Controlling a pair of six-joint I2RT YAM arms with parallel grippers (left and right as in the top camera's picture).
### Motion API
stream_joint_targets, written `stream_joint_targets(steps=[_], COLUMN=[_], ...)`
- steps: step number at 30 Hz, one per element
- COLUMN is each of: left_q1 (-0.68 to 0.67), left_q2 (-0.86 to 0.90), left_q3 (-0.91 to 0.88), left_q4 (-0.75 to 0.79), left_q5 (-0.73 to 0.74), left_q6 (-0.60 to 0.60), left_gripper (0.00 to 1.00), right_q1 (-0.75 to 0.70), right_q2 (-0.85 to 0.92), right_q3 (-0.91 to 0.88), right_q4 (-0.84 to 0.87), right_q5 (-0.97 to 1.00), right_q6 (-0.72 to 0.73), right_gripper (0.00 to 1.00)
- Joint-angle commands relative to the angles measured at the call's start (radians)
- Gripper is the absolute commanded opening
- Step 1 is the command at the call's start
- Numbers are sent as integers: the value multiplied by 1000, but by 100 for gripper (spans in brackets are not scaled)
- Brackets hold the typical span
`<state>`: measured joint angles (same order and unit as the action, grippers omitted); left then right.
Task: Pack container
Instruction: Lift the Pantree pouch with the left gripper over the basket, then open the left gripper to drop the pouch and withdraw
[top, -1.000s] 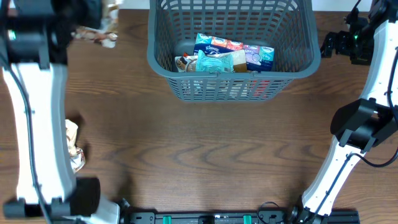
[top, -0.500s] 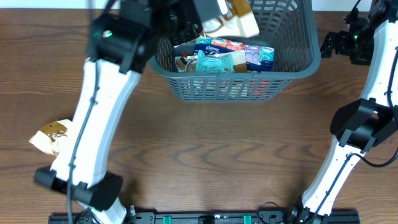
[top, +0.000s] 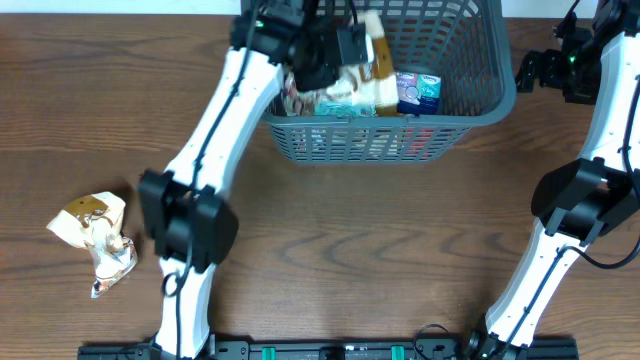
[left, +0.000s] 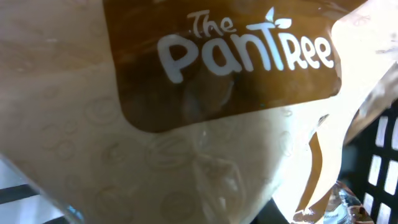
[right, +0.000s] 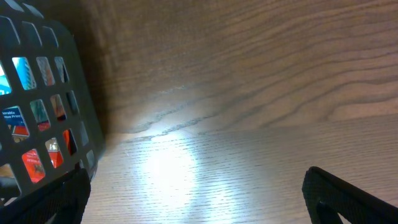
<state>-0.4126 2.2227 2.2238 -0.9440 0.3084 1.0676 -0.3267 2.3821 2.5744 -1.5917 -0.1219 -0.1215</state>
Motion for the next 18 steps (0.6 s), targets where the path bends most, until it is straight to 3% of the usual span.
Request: stream_joint_targets(steps=[1, 5, 6, 7, 8, 9, 13, 18], left_q1=[3, 9, 10, 10, 10, 11, 11, 11], left_q2=[39, 62, 63, 62, 56, 52, -10, -161], left_q3=[1, 1, 1, 1, 1, 1, 2, 23], left_q4=[-29, -46, -46, -43, -42, -42, -28, -9], left_q5=[12, 12, 13, 12, 12, 12, -7, -144], left_q6=[9, 0, -14, -28, -38, -39, -116, -248], left_gripper=[6, 16, 25, 42, 87, 98, 99, 99], right_q1=[18, 17, 17, 16, 15, 14, 12, 14], right_q2=[0, 0, 0, 0, 0, 0, 0, 0], right_q3=[-5, -5, -5, -5, -5, -5, -5, -5], right_q4=[2, 2, 1, 0, -1, -2, -2, -2], right_q5=[-1, -2, -2, -1, -1, -2, -1, -2], right_q6=[-19, -26, -26, -26, -27, -27, -34, -34], right_gripper=[99, 99, 99, 99, 99, 99, 99, 99])
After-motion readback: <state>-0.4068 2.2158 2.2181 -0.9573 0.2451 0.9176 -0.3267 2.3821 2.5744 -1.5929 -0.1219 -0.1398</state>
